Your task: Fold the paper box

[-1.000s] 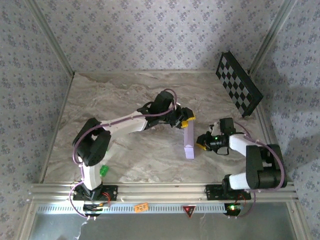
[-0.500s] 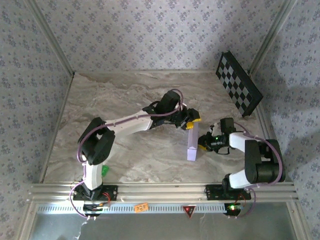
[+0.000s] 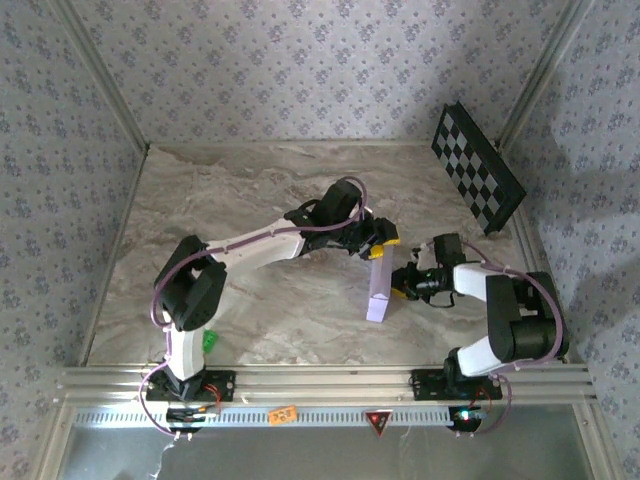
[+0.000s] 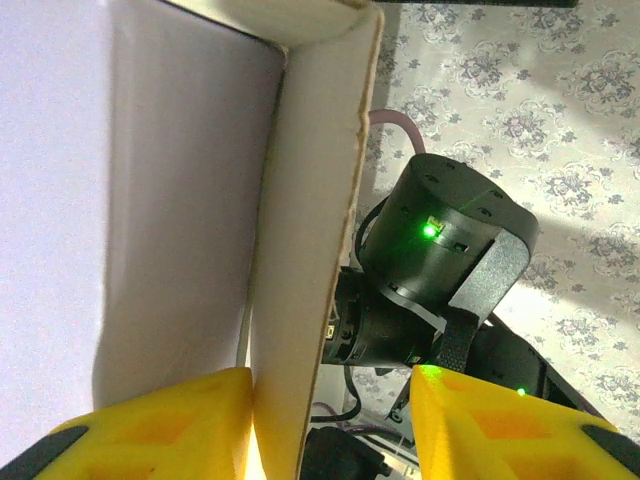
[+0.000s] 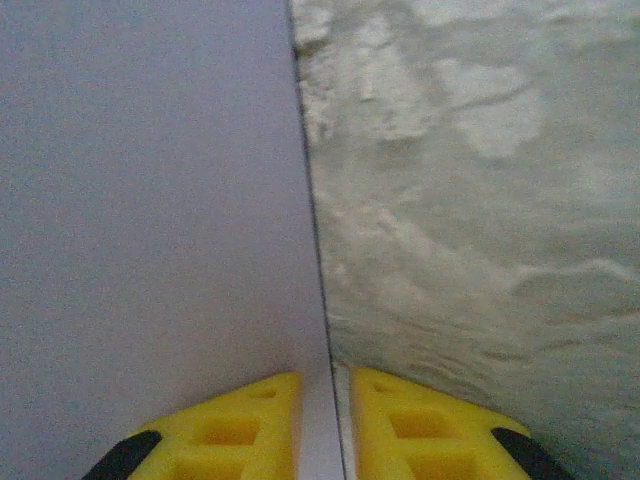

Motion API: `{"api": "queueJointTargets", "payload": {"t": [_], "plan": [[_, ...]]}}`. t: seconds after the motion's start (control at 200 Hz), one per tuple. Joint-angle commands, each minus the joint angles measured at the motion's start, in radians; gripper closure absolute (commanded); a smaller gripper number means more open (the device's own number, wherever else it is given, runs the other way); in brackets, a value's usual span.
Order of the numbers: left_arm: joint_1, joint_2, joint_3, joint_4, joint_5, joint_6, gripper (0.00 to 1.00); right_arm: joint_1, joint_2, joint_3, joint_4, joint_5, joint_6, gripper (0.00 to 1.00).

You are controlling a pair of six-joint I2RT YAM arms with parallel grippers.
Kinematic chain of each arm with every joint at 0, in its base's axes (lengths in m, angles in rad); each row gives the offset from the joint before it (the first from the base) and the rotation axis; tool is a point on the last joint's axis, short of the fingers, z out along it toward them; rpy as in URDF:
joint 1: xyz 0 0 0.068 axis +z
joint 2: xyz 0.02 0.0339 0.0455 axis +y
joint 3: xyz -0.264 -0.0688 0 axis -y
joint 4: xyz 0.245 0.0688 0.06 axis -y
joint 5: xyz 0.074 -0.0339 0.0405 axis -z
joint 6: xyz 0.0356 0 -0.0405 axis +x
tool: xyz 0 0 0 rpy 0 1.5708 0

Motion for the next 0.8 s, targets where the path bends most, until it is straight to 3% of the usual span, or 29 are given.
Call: {"api": "queueJointTargets", "payload": {"t": [0.0,0.09,0.16,0.23,0.33,0.505,0.795], "plan": [[-0.024,0.005,0.019,-0.095,-0.001,0.015,0.54,0.01,-0.018,-0.005,0.079,-0.098,0.019,0.79],[-0.028,0.015,0.025,-0.102,0.002,0.018,0.53,0.008,-0.034,-0.004,0.059,-0.096,0.009,0.79],[-0.028,0.019,0.027,-0.119,0.0,0.029,0.53,-0.001,-0.072,0.009,-0.036,-0.011,-0.014,0.79],[-0.028,0.017,0.018,-0.138,-0.011,0.044,0.53,-0.014,-0.164,0.02,-0.139,0.092,-0.028,0.79],[-0.027,0.012,0.006,-0.142,-0.018,0.05,0.53,-0.034,-0.308,0.044,-0.248,0.141,-0.03,0.76],[-0.025,0.003,-0.01,-0.142,-0.027,0.061,0.53,-0.039,-0.489,0.102,-0.378,0.119,0.01,0.69],[-0.02,-0.012,-0.047,-0.108,-0.024,0.058,0.53,-0.018,-0.612,0.129,-0.354,-0.011,0.158,0.42]]}}
